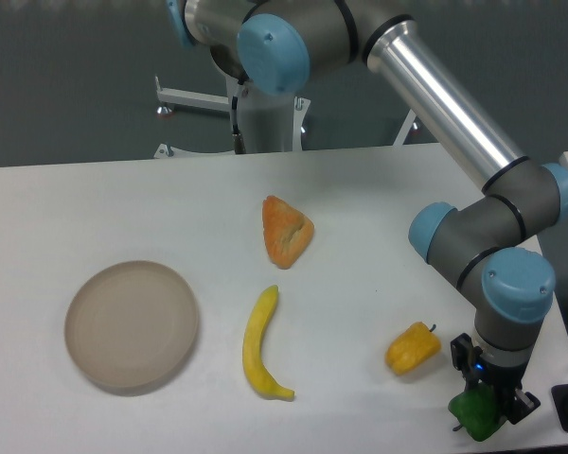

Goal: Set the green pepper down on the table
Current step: 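Lift the held green pepper with the gripper and carry it away from the yellow pepper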

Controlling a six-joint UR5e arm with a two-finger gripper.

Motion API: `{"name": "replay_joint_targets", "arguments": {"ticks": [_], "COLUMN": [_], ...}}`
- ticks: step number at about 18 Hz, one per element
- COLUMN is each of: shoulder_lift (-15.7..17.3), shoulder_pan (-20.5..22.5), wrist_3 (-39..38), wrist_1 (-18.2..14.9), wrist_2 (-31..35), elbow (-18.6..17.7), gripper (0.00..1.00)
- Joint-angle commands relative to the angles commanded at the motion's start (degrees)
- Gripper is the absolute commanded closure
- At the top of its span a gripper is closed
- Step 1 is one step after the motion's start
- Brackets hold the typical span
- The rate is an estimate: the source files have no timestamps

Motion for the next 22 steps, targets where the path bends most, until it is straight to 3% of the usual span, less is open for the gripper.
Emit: {"name": "replay_joint_targets", "arguments": {"ticks": [5, 10, 17, 19, 22], "shoulder_lift": [0.8, 4.1, 14.0, 17.4, 20.6], "shoulder_pan": [0.1, 0.4, 4.9, 6.7, 8.9], "wrist_3": [-0.3, -0.8, 0.9, 4.6, 8.9], "wrist_1": [-0.4, -4.7, -4.6, -4.2, -4.0], "wrist_2": [-1.4, -3.0, -6.1, -6.5, -6.5], "elbow": [-0.7, -3.1, -16.9, -22.3, -27.4], "gripper": [0.74, 0.74, 0.74, 0.74, 0.74]}}
